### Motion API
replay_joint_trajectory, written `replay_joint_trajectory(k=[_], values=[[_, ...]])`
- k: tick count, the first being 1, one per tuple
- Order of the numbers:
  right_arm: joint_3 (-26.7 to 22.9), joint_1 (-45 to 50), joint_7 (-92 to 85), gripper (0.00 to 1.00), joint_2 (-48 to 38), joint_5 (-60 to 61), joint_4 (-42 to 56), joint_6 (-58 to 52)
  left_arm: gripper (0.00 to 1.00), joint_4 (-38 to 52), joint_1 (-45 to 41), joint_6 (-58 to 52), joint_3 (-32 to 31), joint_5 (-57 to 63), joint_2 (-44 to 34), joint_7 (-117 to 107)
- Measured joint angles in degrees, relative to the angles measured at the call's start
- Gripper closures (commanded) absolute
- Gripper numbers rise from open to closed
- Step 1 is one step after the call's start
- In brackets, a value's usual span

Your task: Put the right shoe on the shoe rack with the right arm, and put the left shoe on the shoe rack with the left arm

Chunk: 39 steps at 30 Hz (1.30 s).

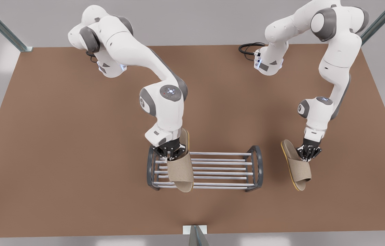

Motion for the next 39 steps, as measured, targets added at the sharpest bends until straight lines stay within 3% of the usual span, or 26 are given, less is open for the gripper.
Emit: replay_joint_trajectory(k=[8, 18, 19, 21, 22, 24, 25, 26, 34, 39], values=[[-1.43, 4.58, 7.52, 0.79, 0.82, -0.33, -0.16, 1.11, 0.79, 4.00, -0.64, -0.94, 0.00, -0.03, 0.76, -0.23], [-2.55, 5.27, 14.31, 0.79, 3.82, -7.64, -5.26, 4.86, 0.79, 11.34, -0.39, -10.94, -2.12, -0.01, -2.94, -0.47], [-2.55, 5.52, 14.79, 0.69, 3.56, -8.30, -6.50, 5.49, 0.79, 12.11, -0.35, -12.45, -2.44, -0.01, -3.70, -0.51], [-2.56, 6.18, 15.77, 0.38, 3.37, -9.43, -7.96, 6.40, 0.79, 13.36, -0.47, -15.55, -2.99, -0.01, -5.36, -0.62], [-2.62, 6.69, 16.25, 0.31, 3.35, -9.92, -8.89, 6.92, 0.79, 14.32, -0.51, -17.17, -3.35, -0.01, -5.86, -0.69], [-2.67, 7.61, 17.29, 0.27, 3.33, -11.48, -10.67, 7.77, 0.79, 16.90, -0.56, -20.89, -4.59, 0.00, -6.94, -0.90], [-2.65, 8.07, 17.88, 0.06, 3.32, -12.42, -11.62, 8.19, 0.79, 17.61, -0.69, -22.63, -5.19, 0.02, -7.48, -1.06], [-2.68, 8.41, 18.46, 0.00, 3.32, -13.16, -12.29, 8.57, 0.79, 18.37, -1.09, -24.30, -5.76, 0.06, -7.87, -1.28], [-2.35, 10.30, 21.98, 0.00, -1.12, -15.31, -18.29, 10.70, 0.79, 27.03, -10.01, -36.35, -6.32, 0.78, -8.27, -3.91], [-1.32, 10.78, 23.31, 0.00, -19.27, -15.19, -31.88, 10.87, 0.79, 34.68, -18.04, -45.41, -5.89, 5.62, -7.93, -7.85]])
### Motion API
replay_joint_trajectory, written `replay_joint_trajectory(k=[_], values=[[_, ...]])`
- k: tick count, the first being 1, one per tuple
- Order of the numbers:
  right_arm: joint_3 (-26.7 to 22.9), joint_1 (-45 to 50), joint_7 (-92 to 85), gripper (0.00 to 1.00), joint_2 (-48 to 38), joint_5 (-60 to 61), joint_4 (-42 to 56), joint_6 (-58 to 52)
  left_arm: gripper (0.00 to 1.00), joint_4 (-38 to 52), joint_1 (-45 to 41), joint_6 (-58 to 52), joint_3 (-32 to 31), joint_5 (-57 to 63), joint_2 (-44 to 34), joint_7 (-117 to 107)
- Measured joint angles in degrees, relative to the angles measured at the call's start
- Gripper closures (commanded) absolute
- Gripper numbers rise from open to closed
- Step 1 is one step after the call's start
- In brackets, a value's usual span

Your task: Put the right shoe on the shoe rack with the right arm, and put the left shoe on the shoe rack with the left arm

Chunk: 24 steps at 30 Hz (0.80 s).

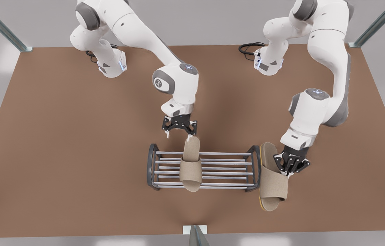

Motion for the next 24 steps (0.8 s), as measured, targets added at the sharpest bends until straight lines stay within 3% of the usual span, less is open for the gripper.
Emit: replay_joint_trajectory(k=[3, 9, 10, 11, 13, 16, 24], values=[[0.40, -12.02, -2.51, 0.00, -13.06, 5.56, -1.83, -3.66, 0.79, 5.19, -3.27, -6.16, 0.07, 3.63, 0.55, -3.05], [0.75, -54.31, -15.45, 0.00, -25.22, 20.07, -0.30, -21.65, 0.79, 15.70, -13.16, -17.92, 0.31, 13.10, 5.07, -10.82], [4.94, -66.10, -17.78, 0.00, -26.70, 21.39, -1.40, -24.23, 0.79, 16.29, -14.58, -19.60, 0.33, 14.61, 5.50, -12.30], [12.12, -79.63, -19.98, 0.00, -27.14, 22.47, -1.92, -26.32, 0.79, 16.16, -15.72, -21.07, 0.27, 16.45, 5.66, -13.89], [18.82, -89.71, -24.14, 0.00, -26.75, 23.99, -2.23, -29.30, 0.79, 14.12, -17.01, -23.39, 0.14, 19.49, 5.25, -17.14], [21.15, -82.54, -29.59, 0.00, -25.62, 25.57, -2.37, -31.40, 0.79, 10.54, -18.79, -25.70, 0.11, 24.06, 5.13, -22.11], [23.32, -47.64, -40.40, 0.00, -24.75, 26.97, 0.18, -35.40, 0.79, 5.97, -19.75, -27.50, 0.01, 36.53, 5.93, -34.87]])
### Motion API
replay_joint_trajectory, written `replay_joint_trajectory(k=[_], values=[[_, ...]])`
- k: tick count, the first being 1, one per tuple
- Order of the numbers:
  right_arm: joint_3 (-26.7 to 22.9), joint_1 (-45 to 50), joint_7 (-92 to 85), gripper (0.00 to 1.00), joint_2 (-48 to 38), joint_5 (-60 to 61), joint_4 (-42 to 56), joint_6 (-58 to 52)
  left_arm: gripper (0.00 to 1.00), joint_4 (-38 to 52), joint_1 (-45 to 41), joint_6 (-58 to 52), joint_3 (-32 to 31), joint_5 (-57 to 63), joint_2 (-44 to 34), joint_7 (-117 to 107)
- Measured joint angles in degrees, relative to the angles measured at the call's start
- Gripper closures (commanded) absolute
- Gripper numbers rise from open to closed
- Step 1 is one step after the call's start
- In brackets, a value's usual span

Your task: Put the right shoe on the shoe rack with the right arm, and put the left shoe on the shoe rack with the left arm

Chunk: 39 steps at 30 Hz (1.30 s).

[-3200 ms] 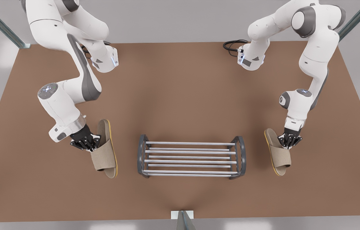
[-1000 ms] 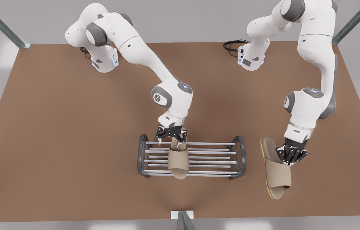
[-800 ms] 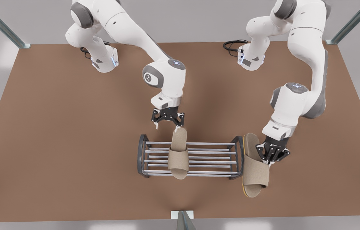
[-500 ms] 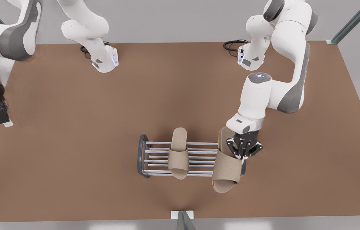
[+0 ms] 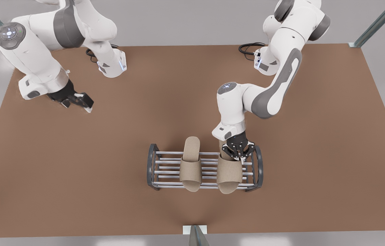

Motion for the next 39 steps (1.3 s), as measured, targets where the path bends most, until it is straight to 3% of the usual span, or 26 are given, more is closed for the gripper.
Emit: replay_joint_trajectory(k=[4, 7, 9, 10, 11, 12, 13, 16, 18, 21, 24, 26, 30, 33, 34, 35, 36, 39], values=[[0.38, 15.12, -4.11, 0.00, 0.47, -0.06, 0.20, -0.80, 0.79, -0.12, -1.42, -0.01, 0.00, 2.51, 1.04, -5.84], [-0.18, 24.03, -9.06, 0.00, 5.52, -0.39, 5.47, -0.94, 0.79, -0.57, -1.46, -0.01, -0.02, 4.01, 1.32, -9.65], [-0.20, 15.80, -11.96, 0.00, 8.90, -0.53, 8.14, -0.89, 0.79, -0.67, -1.44, 0.01, -0.02, 5.07, 1.72, -11.92], [-0.26, 4.61, -13.28, 0.00, 10.18, -0.57, 9.30, -0.87, 0.75, -0.73, -1.45, 0.02, -0.02, 5.45, 1.80, -12.95], [-0.45, -7.62, -14.53, 0.00, 10.95, -0.62, 9.95, -0.83, 0.58, -0.79, -1.49, 0.05, -0.01, 5.71, 1.84, -13.91], [-0.64, -16.30, -15.72, 0.00, 11.57, -0.71, 10.31, -0.77, 0.13, -0.87, -1.54, 0.08, -0.02, 5.91, 1.86, -14.81], [-0.53, -20.25, -16.80, 0.00, 11.90, -0.93, 10.50, -0.69, 0.00, -1.14, -1.59, 0.12, -0.07, 6.11, 1.86, -15.65], [-0.53, -15.20, -19.32, 0.00, 12.82, -2.77, 10.67, 0.26, 0.00, -2.02, -2.19, 0.30, -0.22, 6.38, 1.69, -17.82], [-3.05, -10.02, -20.72, 0.00, 12.95, -3.85, 10.66, 0.68, 0.00, -3.03, -2.76, 0.22, -0.30, 6.45, 1.21, -19.11], [-4.19, -9.27, -22.56, 0.00, 13.15, -4.67, 10.62, 1.13, 0.00, -4.48, -3.05, -0.26, -0.91, 6.53, -0.16, -20.87], [-4.01, -9.22, -24.12, 0.00, 13.12, -5.04, 10.61, 1.37, 0.00, -4.56, -1.98, -4.01, -6.93, 3.83, -3.35, -21.71], [-3.88, -8.99, -25.03, 0.00, 13.10, -5.04, 10.61, 1.40, 0.00, 0.56, -0.53, -8.73, -9.27, -4.45, -5.28, -20.45], [-3.85, -9.01, -26.56, 0.00, 13.10, -4.85, 10.61, 1.47, 0.00, 7.33, 19.93, -17.89, -9.91, -24.92, -5.21, -9.27], [-3.77, -8.97, -27.51, 0.00, 13.10, -4.80, 10.61, 1.58, 0.00, 9.73, 28.99, -24.71, -9.19, -37.75, -5.48, -0.45], [-3.77, -9.06, -27.80, 0.00, 13.10, -4.82, 10.61, 1.64, 0.00, 11.65, 21.81, -27.69, 0.77, -40.83, -6.64, 2.58], [-3.77, -9.19, -28.07, 0.00, 13.10, -4.88, 10.61, 1.67, 0.00, 6.71, 16.21, -28.88, 11.29, -46.25, -12.16, 5.64], [-3.77, -9.25, -28.33, 0.00, 13.10, -4.86, 10.61, 1.67, 0.00, 0.68, 13.30, -28.39, 16.66, -50.17, -16.64, 8.51], [-3.61, -9.07, -29.02, 0.00, 13.63, -4.81, 10.59, 1.74, 0.00, -0.27, 10.70, -27.37, 21.61, -57.15, -16.63, 16.18]])
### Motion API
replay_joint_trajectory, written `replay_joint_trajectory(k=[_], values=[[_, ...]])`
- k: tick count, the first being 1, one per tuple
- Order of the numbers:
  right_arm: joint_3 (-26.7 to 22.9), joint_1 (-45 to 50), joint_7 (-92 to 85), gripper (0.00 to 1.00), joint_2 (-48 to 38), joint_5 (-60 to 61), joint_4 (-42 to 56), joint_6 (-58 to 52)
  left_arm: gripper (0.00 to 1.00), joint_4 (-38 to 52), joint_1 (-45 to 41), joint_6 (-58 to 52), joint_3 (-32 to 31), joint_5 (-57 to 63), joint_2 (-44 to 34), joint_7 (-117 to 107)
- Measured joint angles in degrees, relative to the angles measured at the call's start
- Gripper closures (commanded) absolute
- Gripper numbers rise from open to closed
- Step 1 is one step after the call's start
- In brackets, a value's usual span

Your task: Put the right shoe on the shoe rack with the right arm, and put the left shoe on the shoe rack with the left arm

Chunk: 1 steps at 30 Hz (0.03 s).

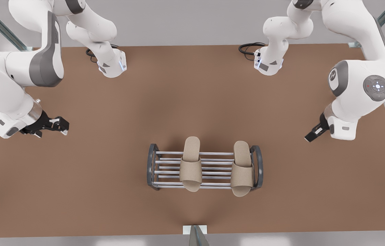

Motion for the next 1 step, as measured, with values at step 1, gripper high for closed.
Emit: replay_joint_trajectory(k=[1], values=[[0.02, -0.08, -0.21, 0.00, 0.13, 0.00, -0.01, 0.03, 0.00, -0.03, -0.47, 0.26, 0.38, -1.29, 0.43, 2.27]])
